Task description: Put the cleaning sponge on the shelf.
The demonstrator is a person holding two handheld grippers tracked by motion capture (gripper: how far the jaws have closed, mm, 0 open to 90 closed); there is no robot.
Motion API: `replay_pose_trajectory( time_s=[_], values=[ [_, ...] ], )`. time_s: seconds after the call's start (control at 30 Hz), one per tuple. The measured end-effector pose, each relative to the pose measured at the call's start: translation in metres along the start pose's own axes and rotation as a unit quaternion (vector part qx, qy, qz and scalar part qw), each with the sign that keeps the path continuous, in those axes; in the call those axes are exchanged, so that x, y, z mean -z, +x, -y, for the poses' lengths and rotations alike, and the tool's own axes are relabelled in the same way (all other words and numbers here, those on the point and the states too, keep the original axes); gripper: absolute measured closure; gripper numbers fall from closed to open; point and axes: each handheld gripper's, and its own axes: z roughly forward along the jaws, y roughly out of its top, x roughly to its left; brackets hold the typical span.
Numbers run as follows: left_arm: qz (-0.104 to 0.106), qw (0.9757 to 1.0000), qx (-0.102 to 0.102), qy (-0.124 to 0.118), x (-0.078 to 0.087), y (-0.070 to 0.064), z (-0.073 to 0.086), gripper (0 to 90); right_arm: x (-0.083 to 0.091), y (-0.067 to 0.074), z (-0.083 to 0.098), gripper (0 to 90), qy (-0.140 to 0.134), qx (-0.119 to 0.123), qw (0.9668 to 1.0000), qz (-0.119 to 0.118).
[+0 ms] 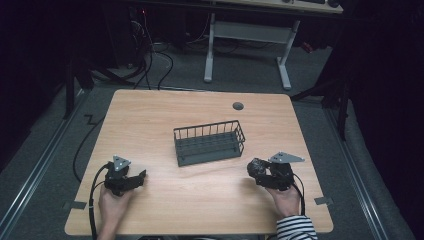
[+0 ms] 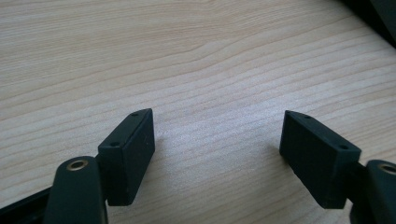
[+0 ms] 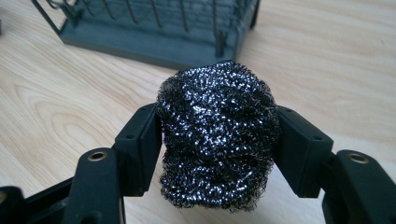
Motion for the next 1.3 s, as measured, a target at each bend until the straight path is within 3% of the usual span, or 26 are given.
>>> replay_pose_trajectory(
  time_s=[0.8, 1.3],
  values=[
    [0.0, 1.0, 0.0, 0.0, 0.0, 0.0, 0.0, 26.7, 0.0, 0.014, -0.062, 38.8, -0.027, 0.035, 0.9978, -0.05],
    [0.0, 1.0, 0.0, 0.0, 0.0, 0.0, 0.0, 26.4, -0.02, 0.023, -0.104, 38.7, -0.031, 0.052, 0.9962, -0.062]
  ],
)
